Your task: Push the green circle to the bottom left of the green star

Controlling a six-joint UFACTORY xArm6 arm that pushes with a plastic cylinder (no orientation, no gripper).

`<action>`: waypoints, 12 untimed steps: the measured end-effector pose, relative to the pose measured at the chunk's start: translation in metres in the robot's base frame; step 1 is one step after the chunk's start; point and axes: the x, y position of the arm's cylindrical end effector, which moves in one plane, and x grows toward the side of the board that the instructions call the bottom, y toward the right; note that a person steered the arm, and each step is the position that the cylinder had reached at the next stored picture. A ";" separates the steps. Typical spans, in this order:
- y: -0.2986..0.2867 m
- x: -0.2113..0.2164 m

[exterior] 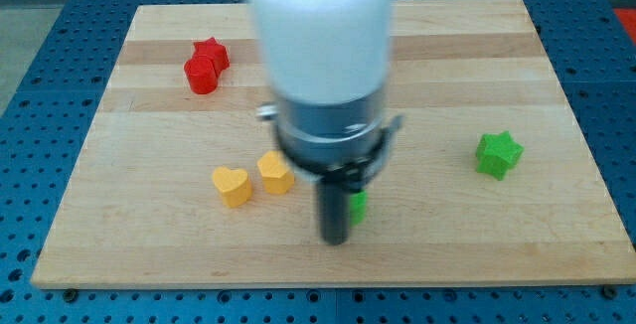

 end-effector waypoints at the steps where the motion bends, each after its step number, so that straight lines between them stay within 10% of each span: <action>1: 0.073 -0.023; 5: -0.050 -0.026; 8: 0.086 -0.037; 12: 0.024 -0.047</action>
